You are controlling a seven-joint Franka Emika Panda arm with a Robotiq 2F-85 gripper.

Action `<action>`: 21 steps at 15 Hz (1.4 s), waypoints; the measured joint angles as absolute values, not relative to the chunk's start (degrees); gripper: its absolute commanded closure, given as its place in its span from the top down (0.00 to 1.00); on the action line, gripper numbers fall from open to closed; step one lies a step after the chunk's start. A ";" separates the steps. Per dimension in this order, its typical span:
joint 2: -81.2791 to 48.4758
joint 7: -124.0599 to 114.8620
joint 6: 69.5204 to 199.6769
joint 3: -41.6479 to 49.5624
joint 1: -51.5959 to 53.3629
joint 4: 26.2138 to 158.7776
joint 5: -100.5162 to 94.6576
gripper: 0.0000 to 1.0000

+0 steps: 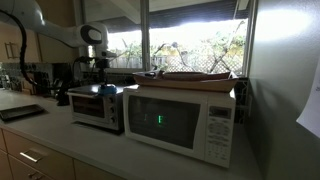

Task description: Put the bowl upright

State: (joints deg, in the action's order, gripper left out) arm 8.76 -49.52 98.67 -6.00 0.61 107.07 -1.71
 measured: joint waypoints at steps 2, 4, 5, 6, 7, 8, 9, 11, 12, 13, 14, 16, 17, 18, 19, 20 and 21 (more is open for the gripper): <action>8.84 -49.52 98.57 -5.82 0.61 106.87 -0.85 1.00; 9.30 -49.52 98.56 -5.22 0.55 106.88 0.98 1.00; 9.67 -49.50 98.56 -4.75 0.51 106.98 2.13 1.00; 10.10 -49.45 98.56 -4.22 0.46 107.22 3.58 1.00; 10.64 -49.42 98.56 -3.68 0.31 107.58 5.02 1.00; 11.35 -49.22 98.56 -3.08 0.14 108.16 6.54 1.00; 12.15 -48.67 98.62 -2.51 -0.01 108.92 7.96 1.00; 14.23 -46.31 99.16 -1.27 -0.26 111.17 11.38 1.00; 15.42 -44.69 100.10 -0.70 -0.36 112.70 13.23 1.00; 16.68 -42.85 101.35 -0.18 -0.51 114.48 15.10 1.00; 17.95 -40.97 102.77 0.31 -0.66 116.48 17.09 1.00; 20.29 -37.14 106.19 1.11 -0.96 120.64 21.18 1.00; 21.39 -35.41 108.16 1.50 -1.05 122.78 23.34 1.00; 22.44 -34.26 110.49 1.73 -1.25 125.00 25.38 1.00; 23.29 -33.70 112.67 1.78 -1.45 127.06 26.90 1.00; 24.01 -33.34 114.28 1.78 -1.56 128.80 27.90 1.00; 24.51 -33.21 115.12 1.77 -1.58 129.95 28.35 1.00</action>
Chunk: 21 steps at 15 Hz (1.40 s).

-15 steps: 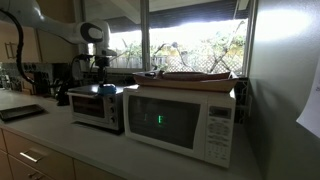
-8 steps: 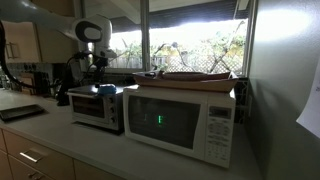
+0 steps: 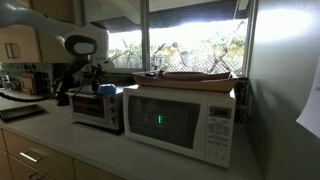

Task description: Put the bowl upright

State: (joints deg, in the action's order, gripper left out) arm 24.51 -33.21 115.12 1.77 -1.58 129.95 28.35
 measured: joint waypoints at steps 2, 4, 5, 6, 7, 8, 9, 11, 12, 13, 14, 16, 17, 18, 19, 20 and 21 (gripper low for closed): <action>25.11 -33.19 115.56 1.77 -1.59 130.79 28.64 1.00; 25.30 -33.19 115.57 1.69 -1.64 130.77 28.68 1.00; 25.24 -33.08 115.81 1.68 -1.65 130.73 29.01 1.00; 25.11 -32.69 116.44 1.71 -1.66 130.74 29.73 1.00; 24.97 -31.81 117.83 1.79 -1.67 130.85 31.09 1.00; 24.82 -30.57 119.37 1.93 -1.67 131.00 32.59 1.00; 24.66 -29.06 121.00 2.11 -1.67 131.23 34.31 1.00; 24.38 -25.57 124.41 2.40 -1.67 132.15 37.34 1.00; 24.29 -23.91 126.17 2.40 -1.67 132.82 38.32 1.00; 24.26 -22.17 127.91 2.39 -1.60 133.60 39.62 1.00; 24.23 -20.54 129.44 2.39 -1.50 134.46 41.02 1.00; 24.20 -17.45 132.19 2.39 -1.27 136.17 44.74 1.00; 24.20 -15.65 133.61 2.40 -1.07 136.99 47.33 1.00; 24.21 -13.87 134.80 2.40 -0.86 137.67 49.97 1.00; 24.25 -11.93 136.07 2.40 -0.62 138.33 52.93 1.00; 24.25 -10.14 136.94 2.40 -0.44 138.86 55.63 1.00; 24.30 -8.35 137.63 2.41 -0.32 139.40 58.40 1.00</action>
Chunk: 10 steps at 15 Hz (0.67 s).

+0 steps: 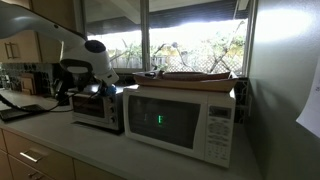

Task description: Put the bowl upright

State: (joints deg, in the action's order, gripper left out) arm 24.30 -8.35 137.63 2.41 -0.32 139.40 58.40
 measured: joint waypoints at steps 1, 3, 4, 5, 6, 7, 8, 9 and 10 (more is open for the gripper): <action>24.43 -6.74 137.98 2.42 -0.31 139.99 60.76 1.00; 24.67 -3.40 138.24 2.56 -0.32 141.12 65.37 1.00; 24.70 -1.66 138.24 2.59 -0.32 141.65 67.85 1.00; 24.72 -0.12 138.24 2.61 -0.32 142.10 70.11 1.00; 24.75 1.56 138.25 2.66 -0.37 142.58 72.46 1.00; 24.74 3.23 138.25 2.72 -0.43 143.00 74.68 0.98; 24.74 4.69 138.25 2.76 -0.49 143.39 76.65 0.95; 24.74 6.04 138.25 2.79 -0.53 143.79 78.48 0.89; 24.73 7.42 138.25 2.80 -0.59 144.17 80.41 0.86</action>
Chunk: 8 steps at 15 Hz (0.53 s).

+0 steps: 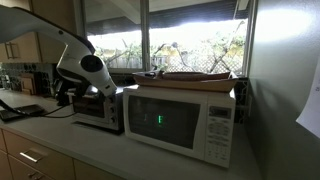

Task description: Put the bowl upright

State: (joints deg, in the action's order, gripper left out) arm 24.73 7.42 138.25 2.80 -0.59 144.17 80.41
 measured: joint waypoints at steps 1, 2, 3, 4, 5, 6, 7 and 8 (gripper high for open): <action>24.72 8.73 138.23 2.81 -0.69 144.58 82.48 0.91; 24.72 10.05 138.19 2.82 -0.74 144.99 84.48 0.95; 24.71 11.22 138.15 2.83 -0.79 145.51 86.29 0.97; 24.68 12.46 138.06 2.82 -0.82 145.80 88.13 1.00; 24.64 13.33 137.87 2.82 -0.87 145.95 89.57 1.00; 24.63 14.13 137.67 2.81 -0.95 145.99 90.64 1.00; 24.62 14.65 137.38 2.81 -1.06 146.11 91.26 1.00; 24.62 15.01 136.96 2.81 -1.23 146.13 91.53 1.00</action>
